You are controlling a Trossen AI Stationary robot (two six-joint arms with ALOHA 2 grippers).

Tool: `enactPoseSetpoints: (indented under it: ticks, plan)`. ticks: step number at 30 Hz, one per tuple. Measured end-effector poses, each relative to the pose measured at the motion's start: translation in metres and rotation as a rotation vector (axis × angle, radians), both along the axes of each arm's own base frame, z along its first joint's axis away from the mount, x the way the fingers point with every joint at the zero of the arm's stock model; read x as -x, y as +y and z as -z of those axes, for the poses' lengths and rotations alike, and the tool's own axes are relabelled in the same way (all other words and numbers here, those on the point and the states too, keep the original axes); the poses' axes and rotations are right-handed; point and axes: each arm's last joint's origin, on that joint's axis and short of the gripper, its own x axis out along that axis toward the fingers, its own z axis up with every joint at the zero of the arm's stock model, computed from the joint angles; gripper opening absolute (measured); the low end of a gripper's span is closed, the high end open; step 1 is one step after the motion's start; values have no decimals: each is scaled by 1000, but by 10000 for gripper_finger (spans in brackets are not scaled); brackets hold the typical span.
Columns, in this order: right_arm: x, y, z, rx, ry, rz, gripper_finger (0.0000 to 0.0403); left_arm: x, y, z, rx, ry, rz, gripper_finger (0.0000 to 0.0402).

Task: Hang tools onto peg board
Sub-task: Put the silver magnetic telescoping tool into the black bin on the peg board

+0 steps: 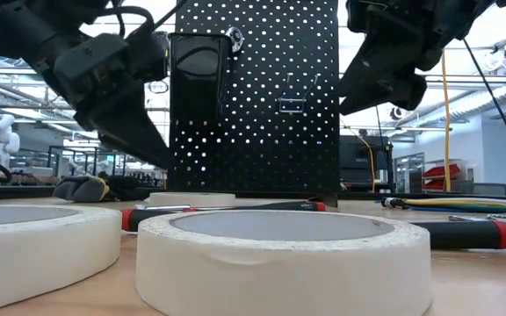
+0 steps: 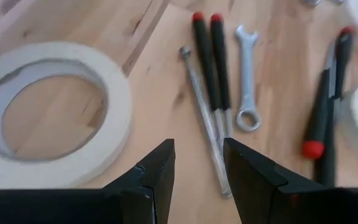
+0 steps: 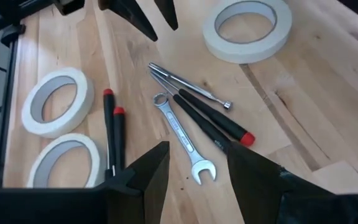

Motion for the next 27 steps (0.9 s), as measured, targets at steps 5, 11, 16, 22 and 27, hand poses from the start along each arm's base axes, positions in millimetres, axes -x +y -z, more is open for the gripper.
enactPoseSetpoints:
  ticks: [5, 11, 16, 22, 27]
  plan:
    - [-1, 0, 4, 14, 16, -5, 157, -3, -9, 6, 27, -26, -5, 138]
    - [-6, 2, 16, 25, 57, -5, 157, -5, -21, 20, -11, -50, -55, 138]
    - [-9, 2, 26, 32, 86, 3, 157, -8, -24, 27, -33, -64, -73, 138]
    - [-11, 0, 29, 5, 93, 34, 157, -15, -30, 36, -73, -103, -13, 138]
    - [-10, 1, 29, -41, 91, 74, 157, -15, -30, 46, -95, -67, 8, 138]
